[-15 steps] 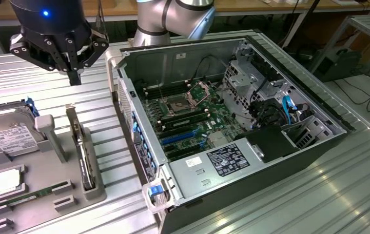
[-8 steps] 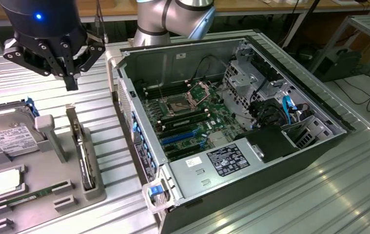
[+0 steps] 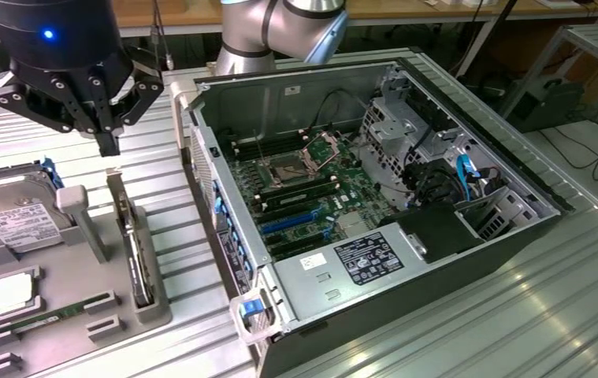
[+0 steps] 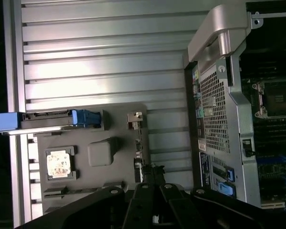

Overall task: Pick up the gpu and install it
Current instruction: 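Reach for the gpu, then pick up the gpu and move the gpu toward the slot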

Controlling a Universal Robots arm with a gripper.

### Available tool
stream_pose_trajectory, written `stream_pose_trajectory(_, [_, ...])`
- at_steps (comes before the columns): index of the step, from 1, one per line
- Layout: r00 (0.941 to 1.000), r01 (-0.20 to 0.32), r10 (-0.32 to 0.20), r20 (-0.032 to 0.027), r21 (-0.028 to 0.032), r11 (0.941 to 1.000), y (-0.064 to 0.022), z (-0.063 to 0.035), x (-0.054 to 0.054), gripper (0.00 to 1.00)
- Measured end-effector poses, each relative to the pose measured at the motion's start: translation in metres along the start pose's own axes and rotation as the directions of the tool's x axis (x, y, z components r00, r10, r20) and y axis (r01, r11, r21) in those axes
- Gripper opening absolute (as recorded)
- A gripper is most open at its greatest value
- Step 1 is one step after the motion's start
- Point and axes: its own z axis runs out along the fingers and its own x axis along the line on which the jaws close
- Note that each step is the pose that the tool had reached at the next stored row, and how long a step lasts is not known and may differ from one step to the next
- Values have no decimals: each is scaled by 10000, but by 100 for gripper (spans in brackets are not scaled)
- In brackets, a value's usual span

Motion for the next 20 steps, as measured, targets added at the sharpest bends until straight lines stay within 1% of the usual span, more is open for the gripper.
stream_pose_trajectory(8, [10000, -1, 1, 1, 7, 10000, -113, -14, 66, 11])
stream_pose_trajectory(20, [10000, 0, 0, 1, 6, 10000, -113, -14, 66, 11])
